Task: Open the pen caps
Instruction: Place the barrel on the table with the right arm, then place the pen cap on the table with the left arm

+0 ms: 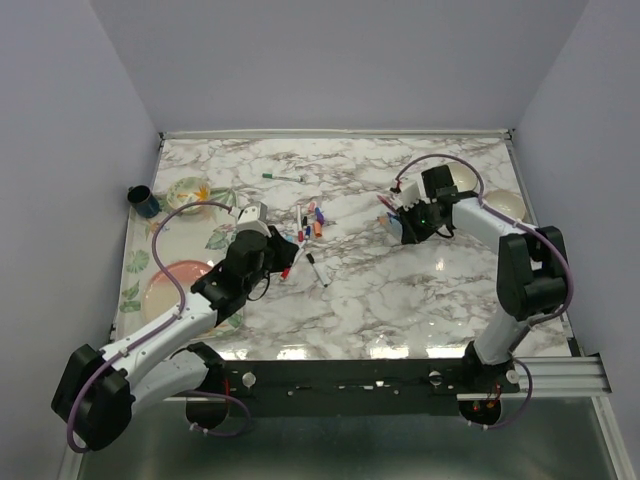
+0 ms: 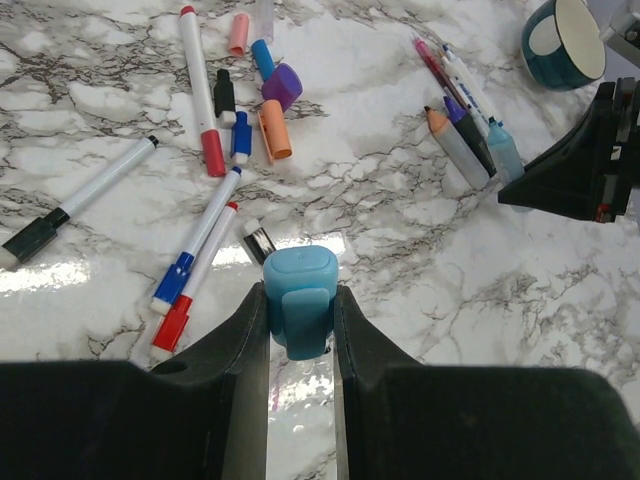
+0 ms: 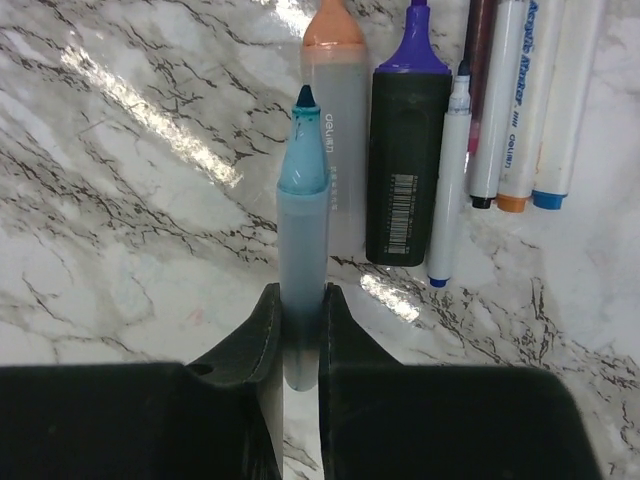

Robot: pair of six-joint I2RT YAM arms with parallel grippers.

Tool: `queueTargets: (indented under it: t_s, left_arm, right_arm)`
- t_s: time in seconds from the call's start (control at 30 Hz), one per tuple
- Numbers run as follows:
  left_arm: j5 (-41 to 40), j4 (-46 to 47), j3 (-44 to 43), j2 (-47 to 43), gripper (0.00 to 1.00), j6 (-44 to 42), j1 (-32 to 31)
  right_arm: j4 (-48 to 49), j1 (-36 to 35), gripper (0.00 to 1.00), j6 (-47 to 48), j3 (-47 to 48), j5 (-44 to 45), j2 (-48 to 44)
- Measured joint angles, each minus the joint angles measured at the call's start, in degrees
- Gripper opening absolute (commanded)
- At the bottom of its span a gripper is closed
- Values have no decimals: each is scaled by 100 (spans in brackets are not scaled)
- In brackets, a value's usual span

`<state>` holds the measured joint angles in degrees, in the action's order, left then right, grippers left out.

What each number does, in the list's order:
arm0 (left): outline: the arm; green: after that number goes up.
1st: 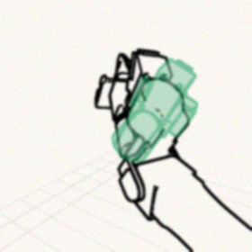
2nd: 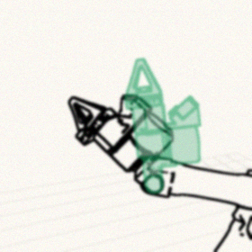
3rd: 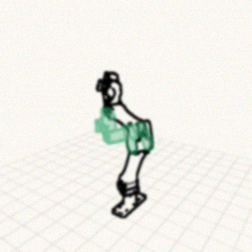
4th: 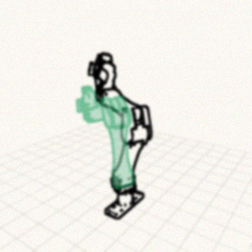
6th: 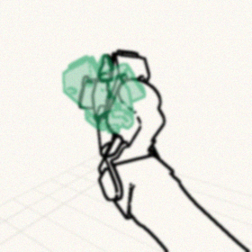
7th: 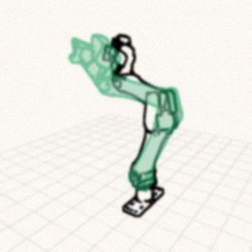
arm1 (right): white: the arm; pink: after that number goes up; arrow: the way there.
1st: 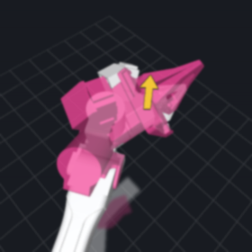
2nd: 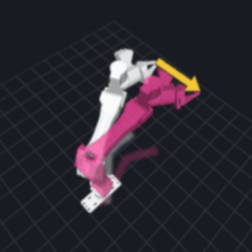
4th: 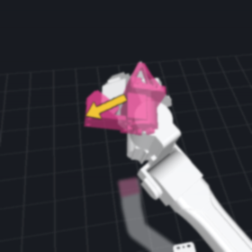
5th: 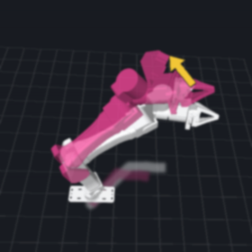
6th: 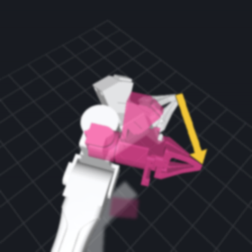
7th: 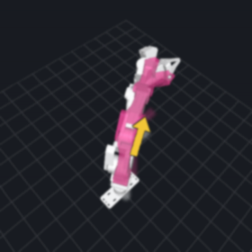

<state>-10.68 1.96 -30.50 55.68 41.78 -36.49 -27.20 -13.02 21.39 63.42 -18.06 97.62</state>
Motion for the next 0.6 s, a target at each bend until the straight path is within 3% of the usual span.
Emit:
queueTargets:
  t_s: [0.17,0.6]
  left_arm:
    - [22,-46,70,-7,5,-72,0]
    - [229,105,-20,702,6,-92,0]
  right_arm:
    - [-278,0,31,221,125,-11,323]
    - [-511,0,37,332,190,-15,531]
